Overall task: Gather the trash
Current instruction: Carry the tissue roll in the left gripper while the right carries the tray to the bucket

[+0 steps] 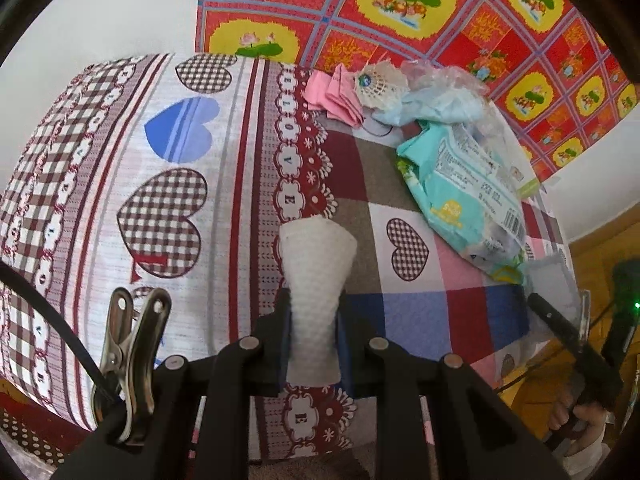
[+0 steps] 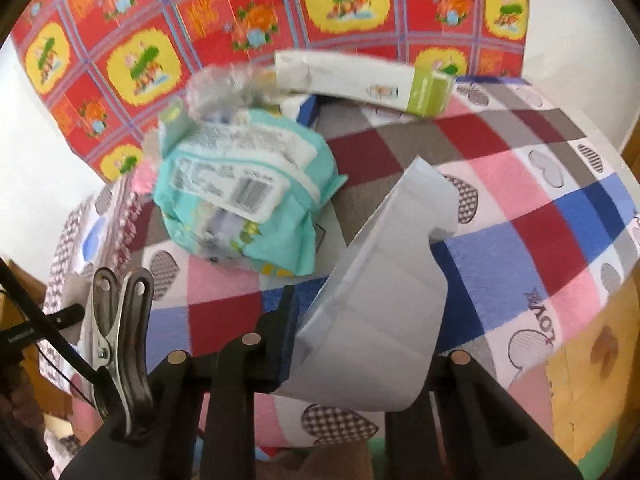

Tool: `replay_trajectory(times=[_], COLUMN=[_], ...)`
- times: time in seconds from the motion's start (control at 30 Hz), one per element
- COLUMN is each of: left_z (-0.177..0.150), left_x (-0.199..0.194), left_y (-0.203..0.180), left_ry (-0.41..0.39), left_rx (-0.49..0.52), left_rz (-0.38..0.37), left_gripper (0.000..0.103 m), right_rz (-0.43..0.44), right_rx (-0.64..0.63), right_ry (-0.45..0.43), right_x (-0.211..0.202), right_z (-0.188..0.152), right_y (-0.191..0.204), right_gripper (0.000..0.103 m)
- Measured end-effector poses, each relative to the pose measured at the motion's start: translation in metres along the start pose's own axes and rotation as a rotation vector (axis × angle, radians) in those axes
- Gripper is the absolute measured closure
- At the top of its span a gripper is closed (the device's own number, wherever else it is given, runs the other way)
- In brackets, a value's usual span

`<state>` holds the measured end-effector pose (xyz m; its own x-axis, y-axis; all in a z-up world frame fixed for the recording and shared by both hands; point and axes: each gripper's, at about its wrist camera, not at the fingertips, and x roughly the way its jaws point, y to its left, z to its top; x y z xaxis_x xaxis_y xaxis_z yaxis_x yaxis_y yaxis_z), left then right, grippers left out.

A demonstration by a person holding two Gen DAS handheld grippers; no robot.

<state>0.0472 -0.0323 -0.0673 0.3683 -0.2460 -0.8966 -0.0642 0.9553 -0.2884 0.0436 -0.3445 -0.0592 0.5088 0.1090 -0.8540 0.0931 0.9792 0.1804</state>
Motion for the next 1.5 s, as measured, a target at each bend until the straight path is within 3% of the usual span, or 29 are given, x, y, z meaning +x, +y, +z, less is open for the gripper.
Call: replay_trajectory(times=[0.27,0.77,1.1,1.5], left_z=[-0.002,-0.025,-0.052,-0.066], left_x=[-0.027,-0.093,-0.134,-0.156], left_y=[0.018,0.108,0.193,0.256], left_ry=[-0.036,-0.134,-0.186,-0.231], left_rx=[0.03,-0.052,-0.184,-0.38], left_rz=[-0.02,0.02,0.108,0.201], left_gripper=[0.083,0.083,0.083,0.083], right_rz=[0.047,0.224,0.371,0.53], right_rx=[-0.047,-0.328,-0.52,-0.757], right_ry=[-0.061,-0.068,-0.019,0.062], right_x=[-0.029,-0.041,-0.03,0.001], right_z=[-0.011,-0.045,-0.071,-0.064], right_y=[0.042,0.195,0.294,0.38], right_gripper=[0.081,0.081,0.081,0.081])
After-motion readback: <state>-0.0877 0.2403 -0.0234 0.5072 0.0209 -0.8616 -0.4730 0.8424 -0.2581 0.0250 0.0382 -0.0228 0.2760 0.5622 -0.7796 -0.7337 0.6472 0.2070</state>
